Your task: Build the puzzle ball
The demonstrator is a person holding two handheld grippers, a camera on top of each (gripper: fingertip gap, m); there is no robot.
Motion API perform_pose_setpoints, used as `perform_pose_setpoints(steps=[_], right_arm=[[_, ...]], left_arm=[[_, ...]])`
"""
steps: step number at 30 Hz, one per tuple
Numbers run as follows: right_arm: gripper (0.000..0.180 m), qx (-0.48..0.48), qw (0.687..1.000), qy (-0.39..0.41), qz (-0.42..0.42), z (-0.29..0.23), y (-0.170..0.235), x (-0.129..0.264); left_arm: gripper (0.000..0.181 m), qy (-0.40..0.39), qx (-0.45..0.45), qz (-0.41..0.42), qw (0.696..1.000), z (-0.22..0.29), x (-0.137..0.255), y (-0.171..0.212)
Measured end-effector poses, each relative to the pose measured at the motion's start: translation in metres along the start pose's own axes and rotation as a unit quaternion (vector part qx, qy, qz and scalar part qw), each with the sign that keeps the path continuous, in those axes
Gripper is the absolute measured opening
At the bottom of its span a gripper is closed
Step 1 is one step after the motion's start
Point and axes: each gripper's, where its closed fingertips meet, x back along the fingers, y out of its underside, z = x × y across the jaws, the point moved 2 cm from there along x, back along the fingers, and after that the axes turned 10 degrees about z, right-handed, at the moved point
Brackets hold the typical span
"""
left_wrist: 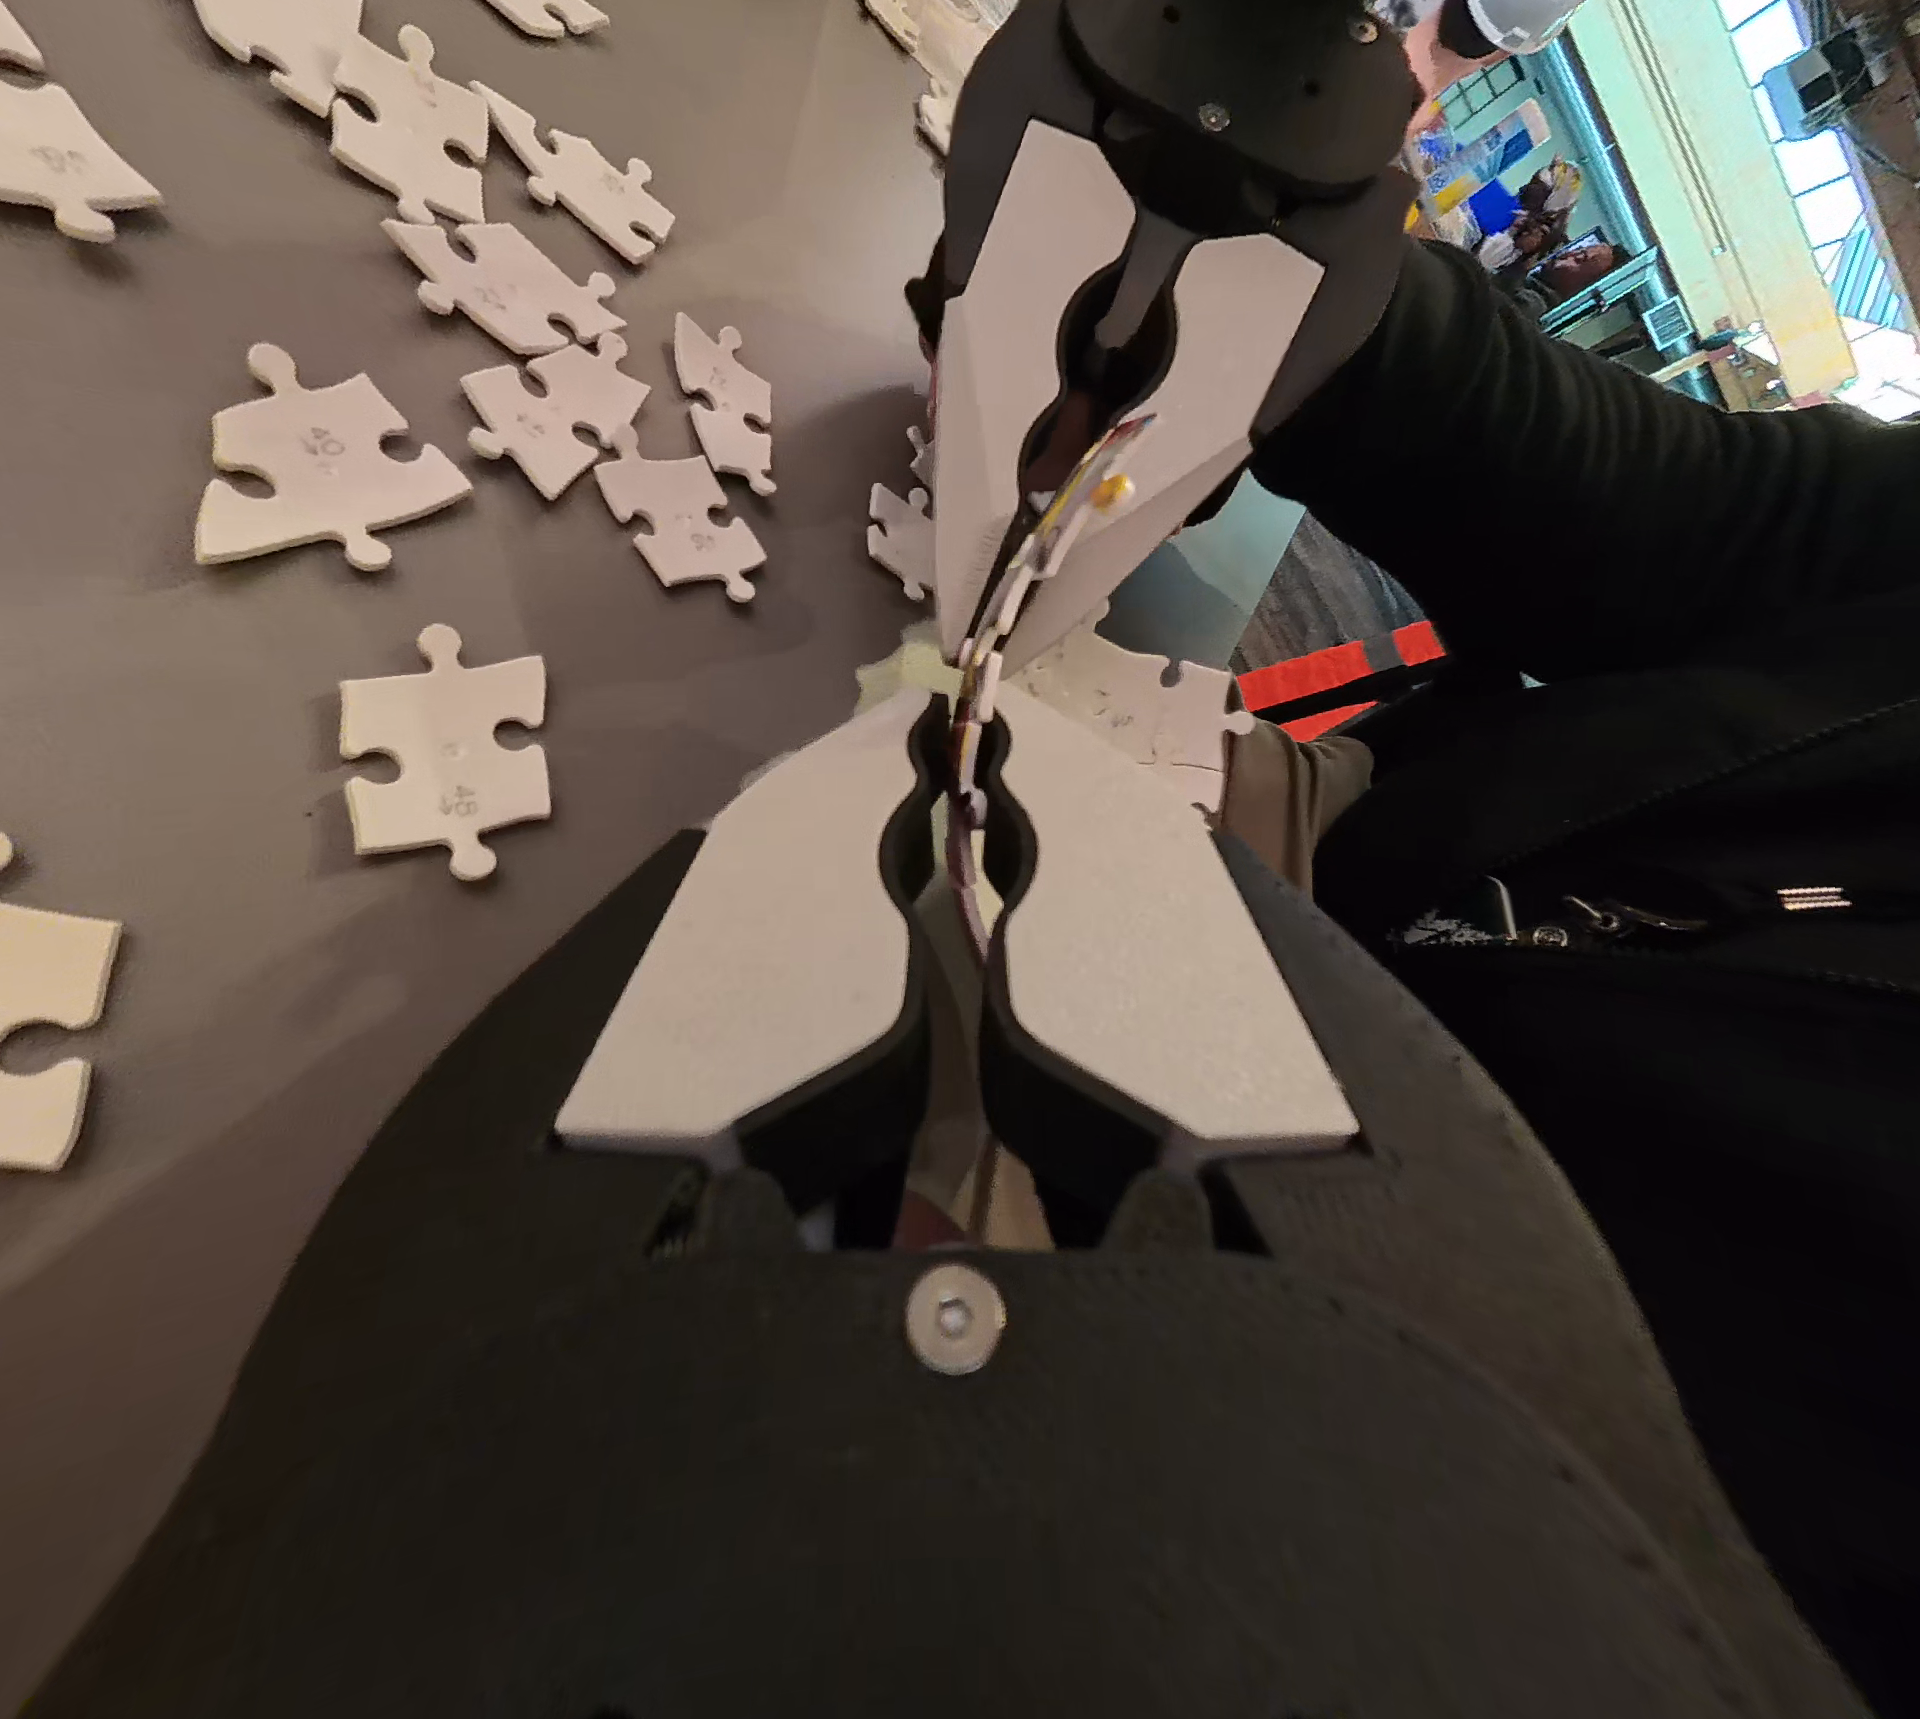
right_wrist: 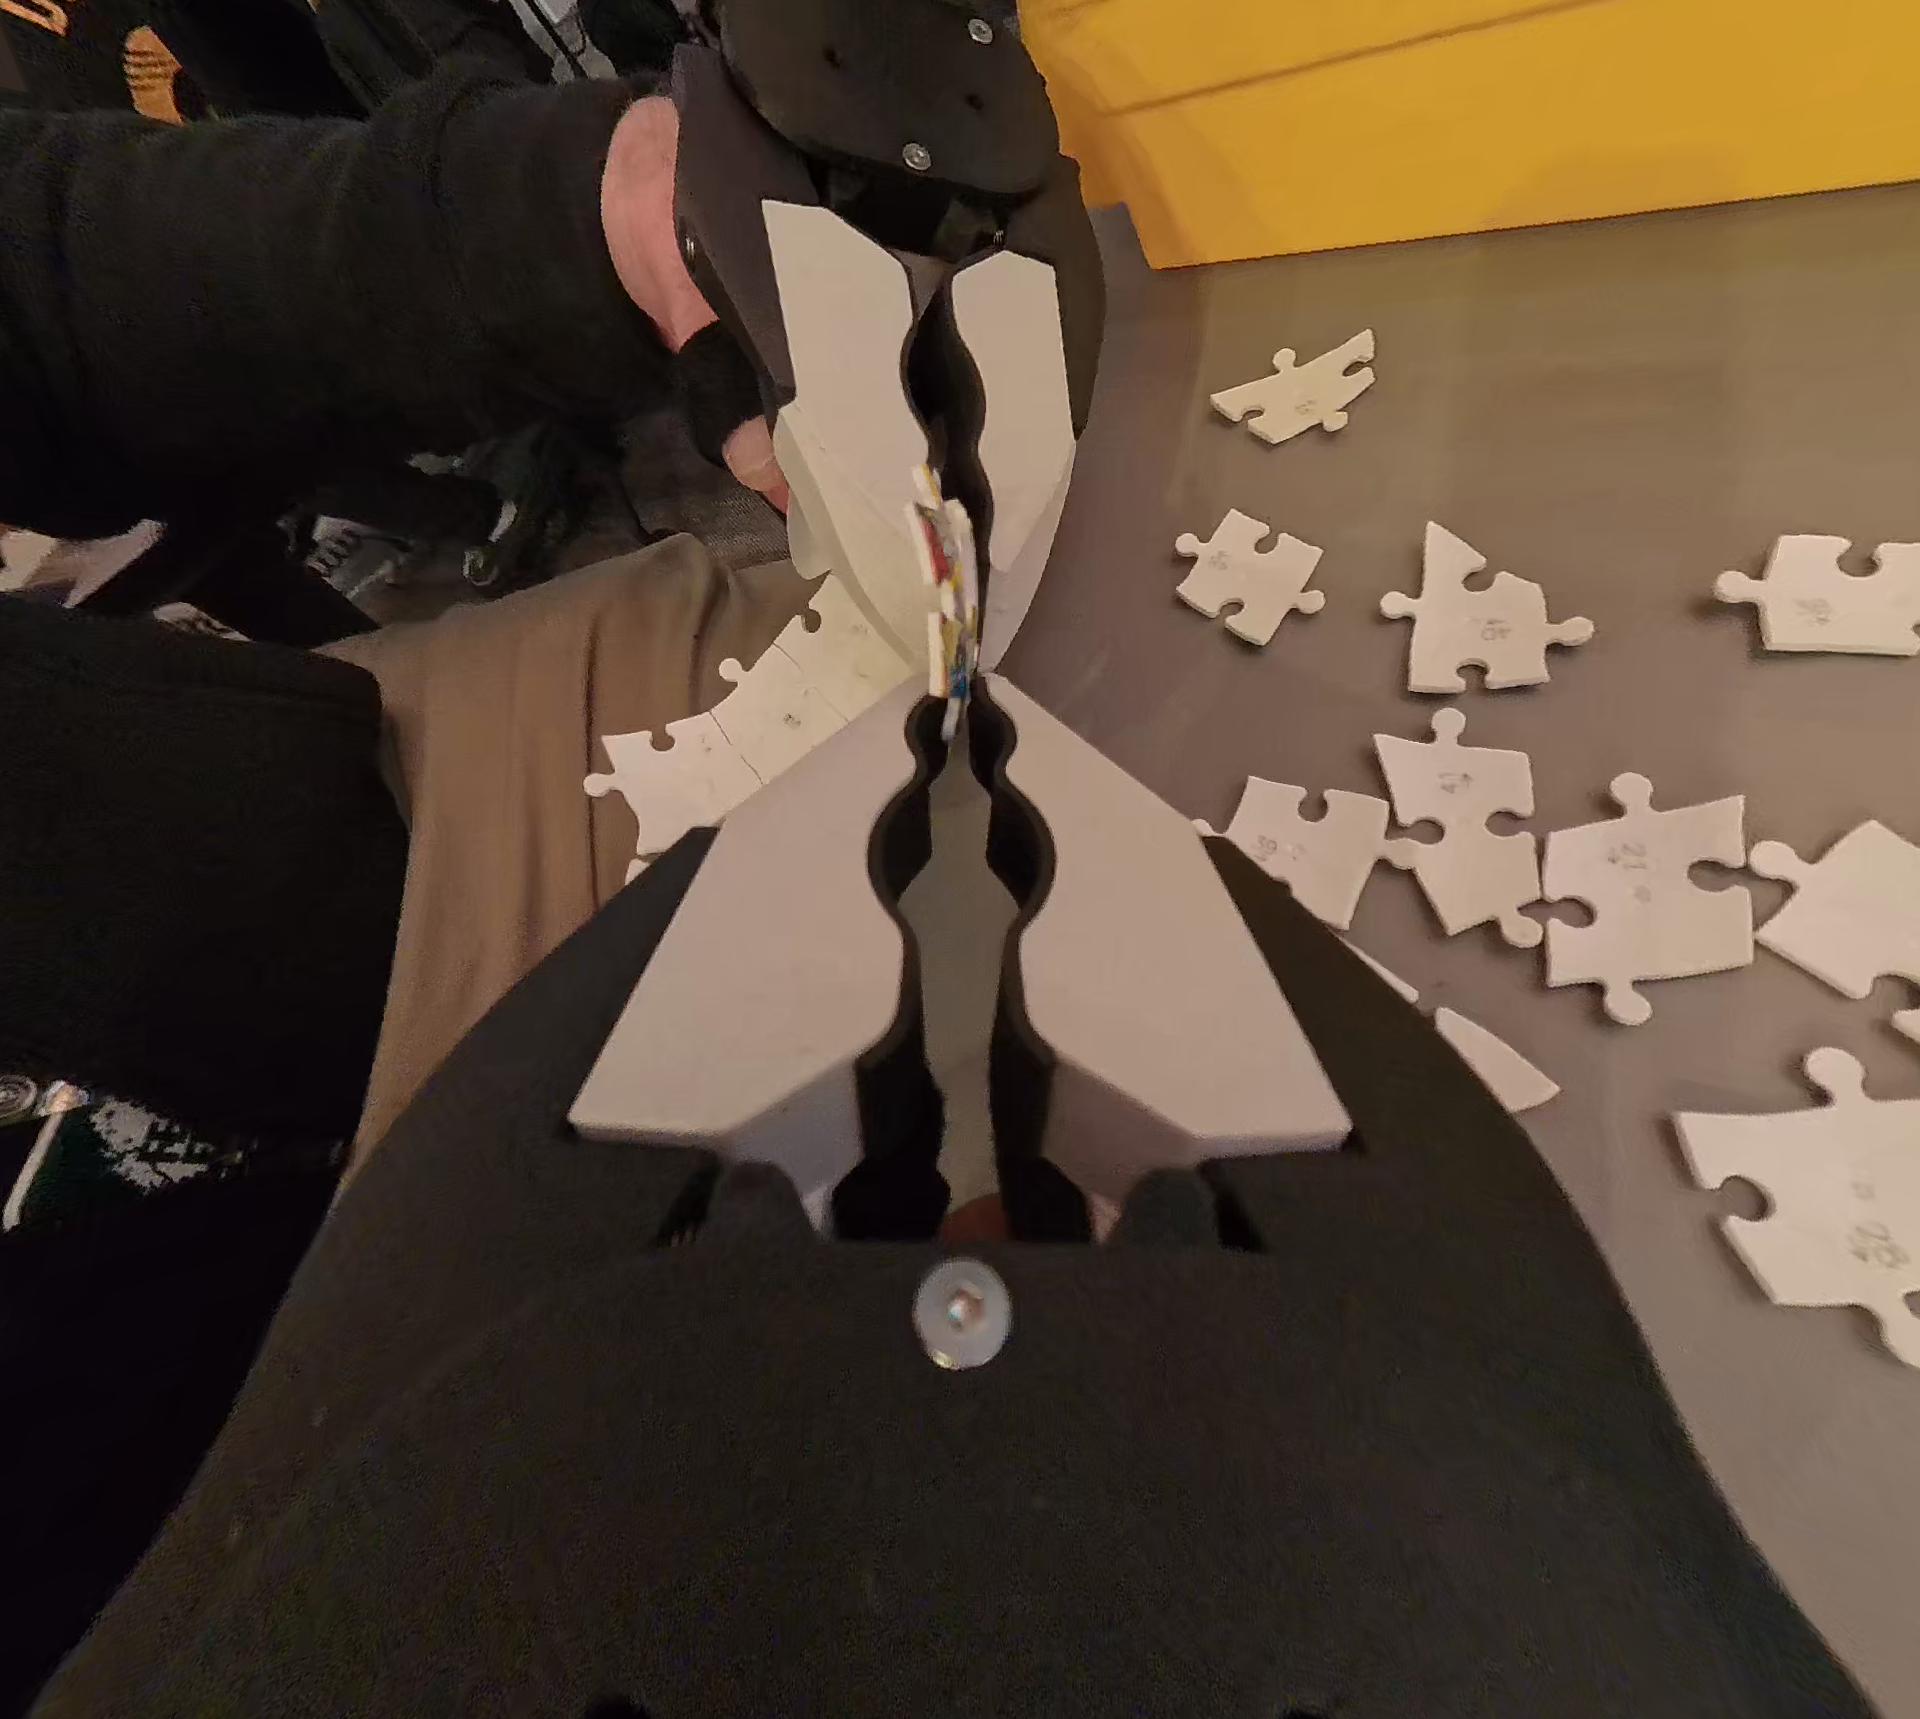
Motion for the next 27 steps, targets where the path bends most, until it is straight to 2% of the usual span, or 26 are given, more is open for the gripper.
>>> perform_pose_setpoints(steps=[8, 17, 27], right_arm=[[0.001, 0.025, 1.0, 0.008, -0.009, -0.0008, -0.0012, 0.0008], [0.001, -0.047, 0.999, 0.015, 0.02, 0.0057, -0.0059, 0.0026], [0.0, -0.051, 0.998, 0.025, 0.013, 0.008, -0.0025, 0.0036]], left_arm=[[0.004, -0.003, 0.021, -0.003, 1.0, 0.0005, -0.0006, -0.0009], [0.004, -0.037, -0.008, -0.018, 0.999, -0.0044, 0.0001, 0.0004], [0.004, -0.045, 0.0, -0.017, 0.999, -0.0067, -0.0031, 0.0022]])
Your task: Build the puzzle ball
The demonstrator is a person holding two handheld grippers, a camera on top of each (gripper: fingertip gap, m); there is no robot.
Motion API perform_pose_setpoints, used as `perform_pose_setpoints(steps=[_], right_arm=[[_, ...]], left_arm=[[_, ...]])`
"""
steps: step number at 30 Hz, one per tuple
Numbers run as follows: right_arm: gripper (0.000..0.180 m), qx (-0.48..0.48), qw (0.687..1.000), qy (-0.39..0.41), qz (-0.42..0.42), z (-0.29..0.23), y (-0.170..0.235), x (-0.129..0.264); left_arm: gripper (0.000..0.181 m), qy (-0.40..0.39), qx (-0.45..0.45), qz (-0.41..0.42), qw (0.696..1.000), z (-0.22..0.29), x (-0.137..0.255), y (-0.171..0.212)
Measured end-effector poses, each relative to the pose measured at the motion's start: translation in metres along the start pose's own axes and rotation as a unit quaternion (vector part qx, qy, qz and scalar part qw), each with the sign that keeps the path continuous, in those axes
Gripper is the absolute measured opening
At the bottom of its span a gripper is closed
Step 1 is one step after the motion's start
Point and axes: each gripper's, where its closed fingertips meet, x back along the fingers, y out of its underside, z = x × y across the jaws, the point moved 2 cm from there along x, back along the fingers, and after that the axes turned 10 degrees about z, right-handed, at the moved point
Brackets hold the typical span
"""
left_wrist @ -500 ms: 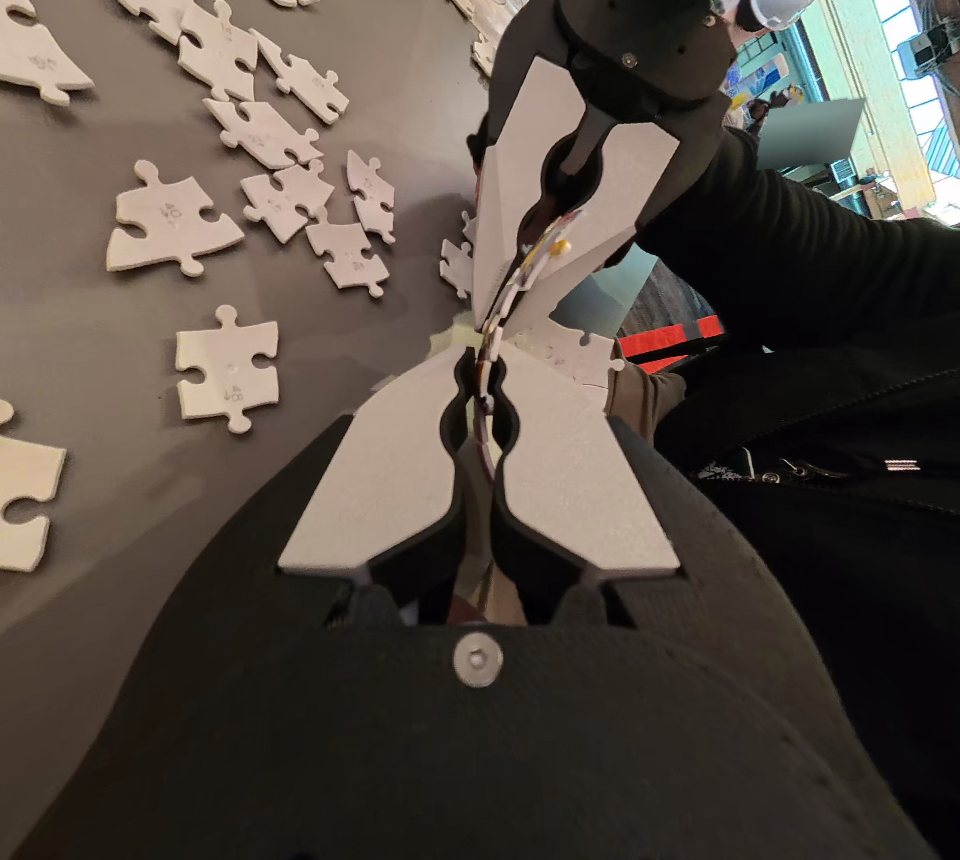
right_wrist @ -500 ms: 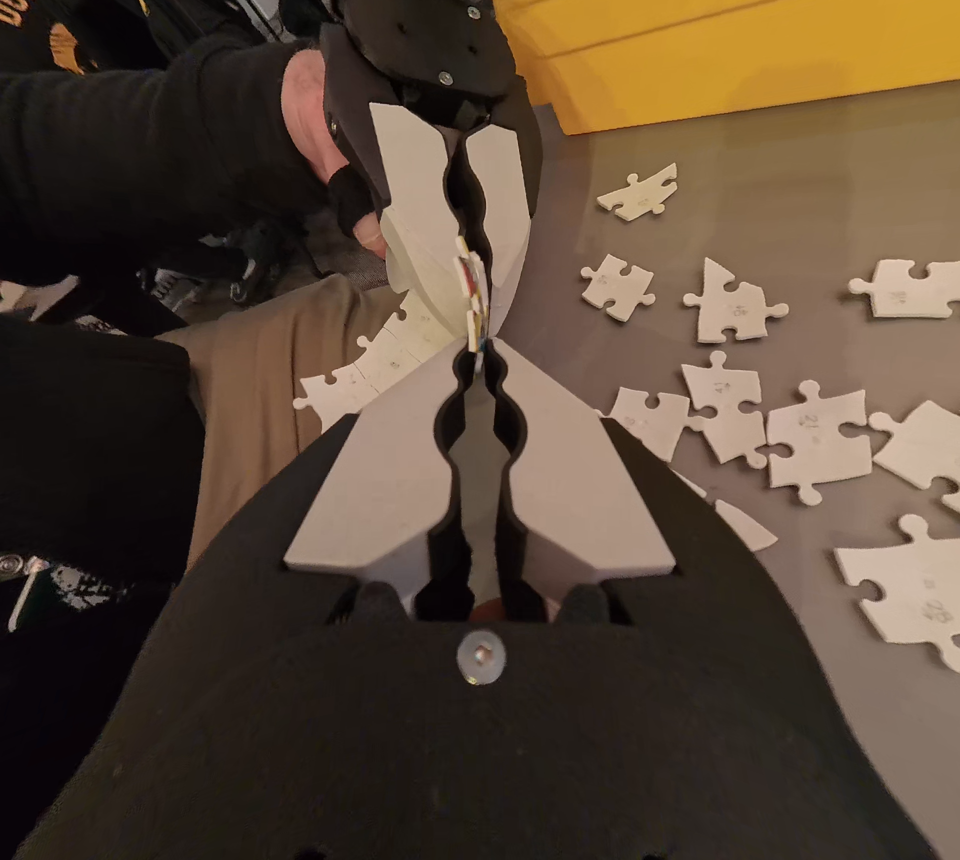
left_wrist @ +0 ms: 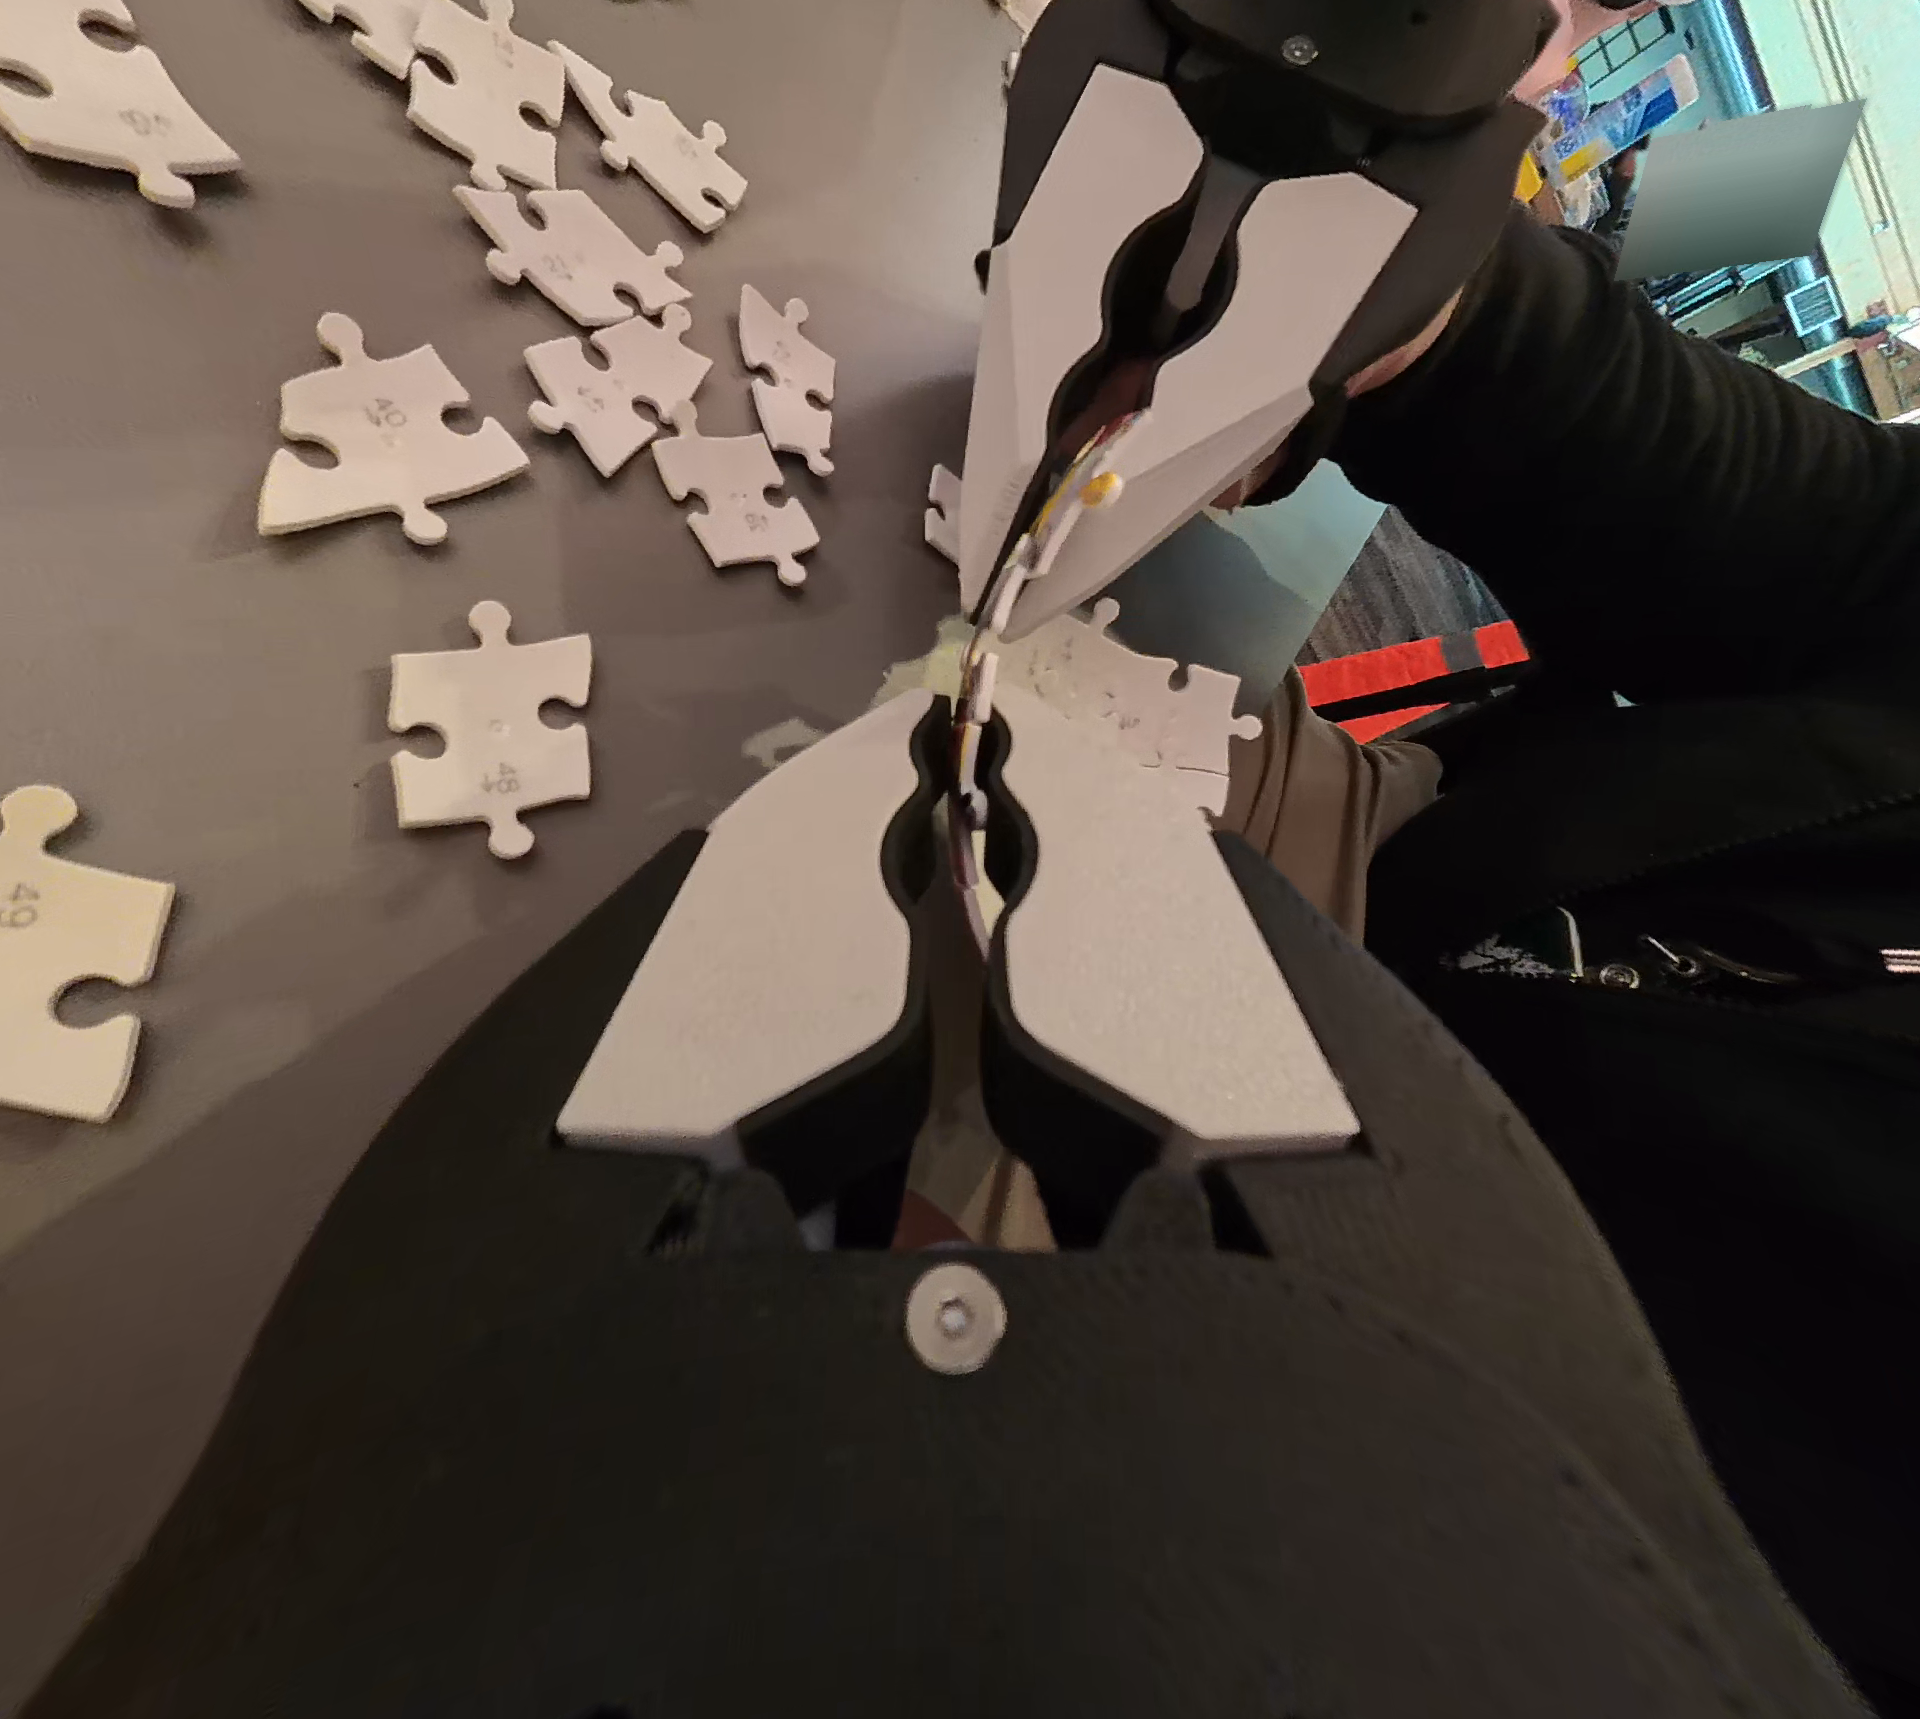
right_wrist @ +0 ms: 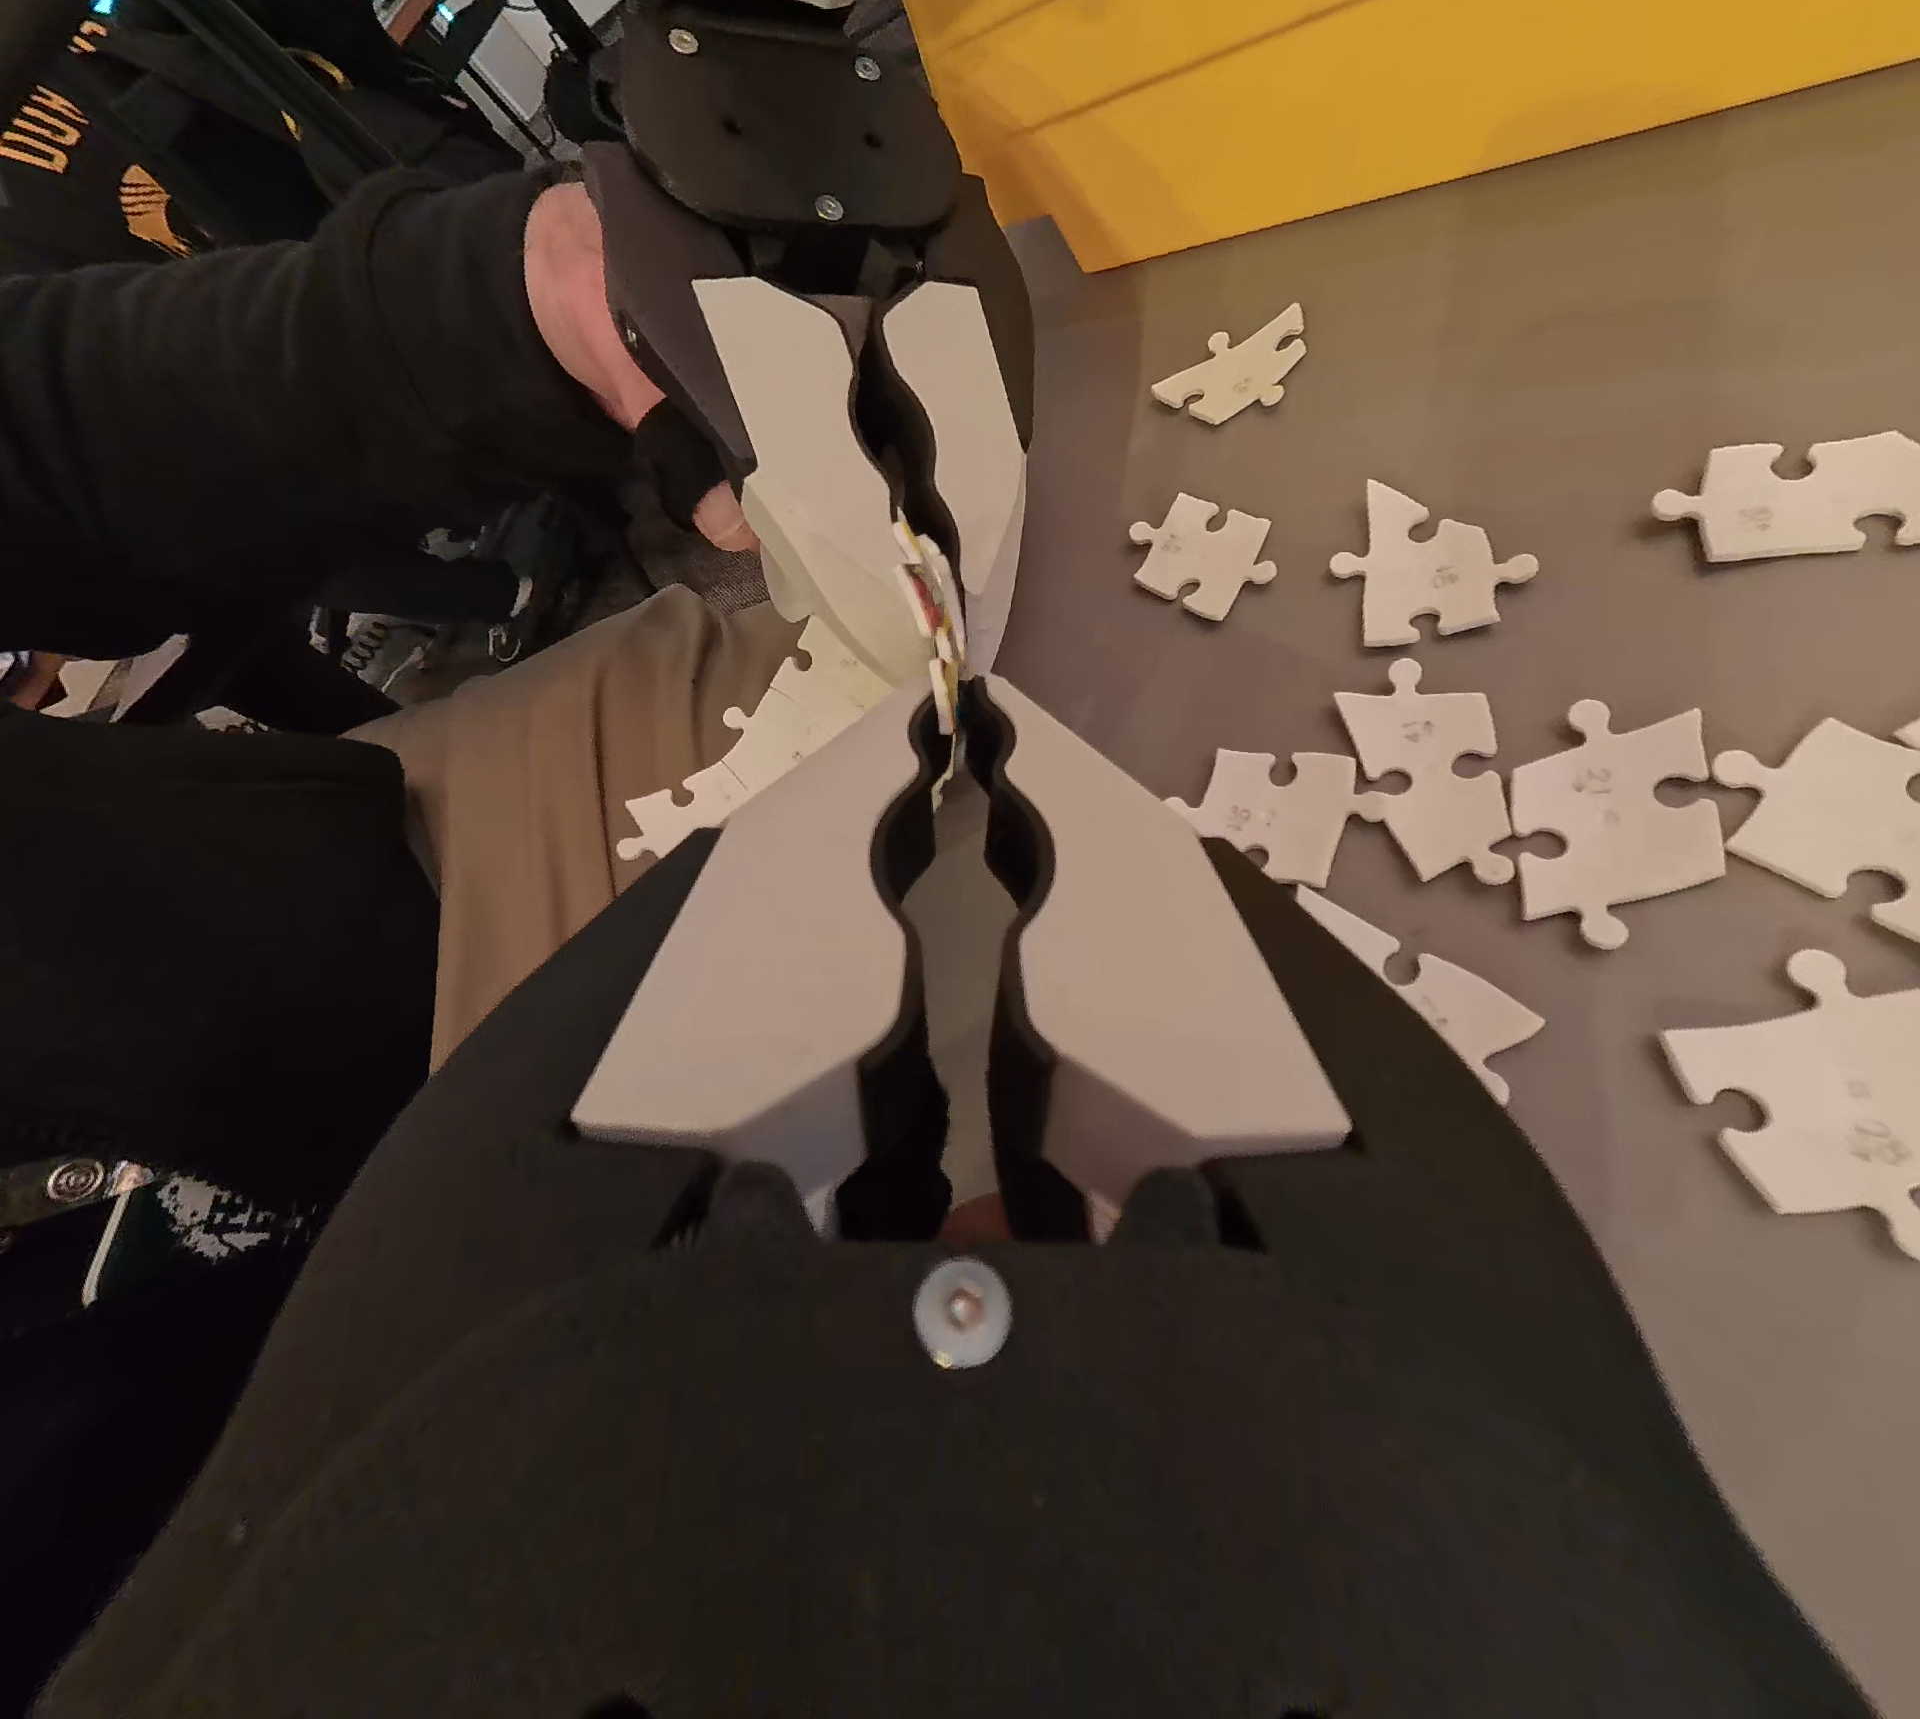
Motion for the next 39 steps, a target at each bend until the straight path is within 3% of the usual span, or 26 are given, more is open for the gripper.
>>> perform_pose_setpoints(steps=[16, 29, 39], right_arm=[[0.001, -0.011, 1.0, -0.018, 0.019, -0.006, -0.003, -0.002], [0.0, 0.06, 0.998, -0.011, 0.004, -0.012, -0.005, -0.002], [0.001, 0.009, 1.0, 0.001, 0.026, -0.004, -0.01, 0.003]], left_arm=[[0.004, 0.028, 0.002, 0.024, 0.999, 0.007, 0.004, -0.008], [0.004, 0.056, 0.053, 0.03, 0.997, 0.01, 0.005, -0.007], [0.004, 0.032, 0.032, 0.047, 0.998, 0.006, 0.006, -0.013]])
